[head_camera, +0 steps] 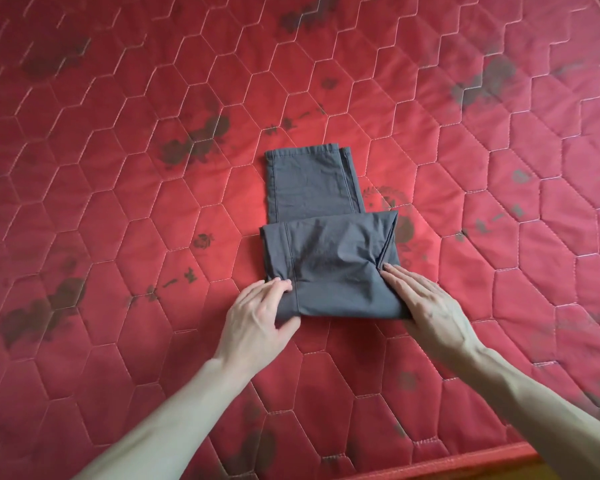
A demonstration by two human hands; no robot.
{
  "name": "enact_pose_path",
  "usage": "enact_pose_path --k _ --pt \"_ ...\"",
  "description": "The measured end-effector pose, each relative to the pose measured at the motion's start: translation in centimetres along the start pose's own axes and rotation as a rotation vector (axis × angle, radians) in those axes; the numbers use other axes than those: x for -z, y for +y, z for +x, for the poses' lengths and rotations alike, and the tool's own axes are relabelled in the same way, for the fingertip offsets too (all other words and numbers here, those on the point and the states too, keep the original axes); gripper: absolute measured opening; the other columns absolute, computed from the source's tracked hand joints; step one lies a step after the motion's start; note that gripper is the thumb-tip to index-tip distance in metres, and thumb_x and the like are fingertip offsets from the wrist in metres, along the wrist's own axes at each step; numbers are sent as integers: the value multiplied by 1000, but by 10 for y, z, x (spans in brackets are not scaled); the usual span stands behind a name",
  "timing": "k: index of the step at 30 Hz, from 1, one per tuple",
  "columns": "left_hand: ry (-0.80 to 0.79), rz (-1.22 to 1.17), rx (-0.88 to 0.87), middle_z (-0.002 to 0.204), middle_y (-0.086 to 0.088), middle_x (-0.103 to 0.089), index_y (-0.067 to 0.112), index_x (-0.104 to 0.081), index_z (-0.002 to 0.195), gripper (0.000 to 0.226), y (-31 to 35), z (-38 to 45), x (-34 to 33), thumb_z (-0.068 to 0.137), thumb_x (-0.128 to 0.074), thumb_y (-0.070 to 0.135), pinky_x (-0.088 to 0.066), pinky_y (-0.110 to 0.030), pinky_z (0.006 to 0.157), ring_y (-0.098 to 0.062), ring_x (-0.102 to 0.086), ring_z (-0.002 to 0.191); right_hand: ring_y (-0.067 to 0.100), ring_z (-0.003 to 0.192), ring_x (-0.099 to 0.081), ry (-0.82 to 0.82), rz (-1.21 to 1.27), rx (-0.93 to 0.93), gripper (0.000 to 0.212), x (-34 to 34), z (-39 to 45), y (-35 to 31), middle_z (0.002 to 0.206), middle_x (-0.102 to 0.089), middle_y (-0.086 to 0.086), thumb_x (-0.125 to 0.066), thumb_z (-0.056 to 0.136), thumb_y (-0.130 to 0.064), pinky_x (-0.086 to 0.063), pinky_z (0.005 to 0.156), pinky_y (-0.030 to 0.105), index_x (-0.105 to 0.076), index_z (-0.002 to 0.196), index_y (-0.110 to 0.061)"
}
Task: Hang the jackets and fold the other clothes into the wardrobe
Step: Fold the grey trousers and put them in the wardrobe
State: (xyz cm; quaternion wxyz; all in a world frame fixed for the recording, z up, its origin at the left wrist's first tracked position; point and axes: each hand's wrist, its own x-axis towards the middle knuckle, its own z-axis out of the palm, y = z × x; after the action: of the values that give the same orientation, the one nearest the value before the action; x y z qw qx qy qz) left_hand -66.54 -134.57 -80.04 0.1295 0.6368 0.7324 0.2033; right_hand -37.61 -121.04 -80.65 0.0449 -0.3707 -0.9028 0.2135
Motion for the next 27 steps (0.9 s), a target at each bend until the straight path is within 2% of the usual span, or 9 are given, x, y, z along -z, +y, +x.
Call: enact_pose_path --k 3,6,10,12,15,18,21,24,27 --pt "40 -133 80 83 15 -66 21 -64 94 27 6 -2 10 83 -74 43 -41 -19 87 -10 -59 83 27 118 -71 96 66 37 41 8 -10 2 130 -73 5 -67 88 -12 -56 102 46 -69 129 -4" --pt "28 -253 236 71 17 -59 29 -58 85 36 16 -9 18 79 -75 59 -40 -14 70 -5 -54 71 18 94 -71 164 92 30 31 17 -22 2 99 -77 -2 -57 95 -27 -55 98 38 -74 113 -9" --pt "82 -518 458 58 9 -57 22 -58 81 47 33 -17 23 75 -77 65 -41 -21 53 -9 -51 53 11 85 -61 260 188 -154 13 28 -34 -9 89 -70 -15 -74 95 -35 -43 72 16 -72 100 -22" --pt "135 -631 511 57 11 -54 20 -57 79 49 41 -18 24 79 -75 66 -39 -17 53 -5 -48 52 7 79 -61 258 280 -278 14 32 -38 -16 85 -68 -25 -74 91 -41 -44 70 17 -70 98 -30" --pt "189 -719 575 56 16 -47 20 -53 70 46 51 -14 29 85 -75 58 -36 -13 52 -2 -43 52 8 77 -68 268 445 -369 13 36 -34 -28 91 -72 -21 -76 88 -36 -50 70 23 -69 99 -37" --pt "232 -761 625 54 18 -40 25 -45 61 49 53 -2 30 88 -78 50 -33 -12 50 -1 -37 51 -2 81 -69 356 561 -378 17 39 -21 -40 91 -73 -23 -73 92 -31 -48 68 12 -64 96 -46" --pt "274 -778 751 57 17 -33 24 -39 63 55 47 14 31 84 -73 61 -31 -18 50 -5 -33 53 -7 77 -64 442 625 -456 18 36 0 -49 86 -69 -25 -66 99 -34 -45 66 9 -58 94 -49" --pt "379 -860 852 58 19 -44 23 -48 67 46 39 27 26 91 -69 56 -37 -18 58 -4 -42 57 -6 74 -57 514 663 -471 14 29 32 -55 81 -62 -21 -60 100 -34 -41 67 10 -55 95 -46" --pt "395 -866 866 73 20 -68 22 -64 85 28 31 33 18 92 -71 48 -45 -14 69 1 -60 68 -7 79 -58 521 717 -528 7 19 74 -51 84 -65 -20 -60 102 -33 -41 73 9 -59 101 -40"
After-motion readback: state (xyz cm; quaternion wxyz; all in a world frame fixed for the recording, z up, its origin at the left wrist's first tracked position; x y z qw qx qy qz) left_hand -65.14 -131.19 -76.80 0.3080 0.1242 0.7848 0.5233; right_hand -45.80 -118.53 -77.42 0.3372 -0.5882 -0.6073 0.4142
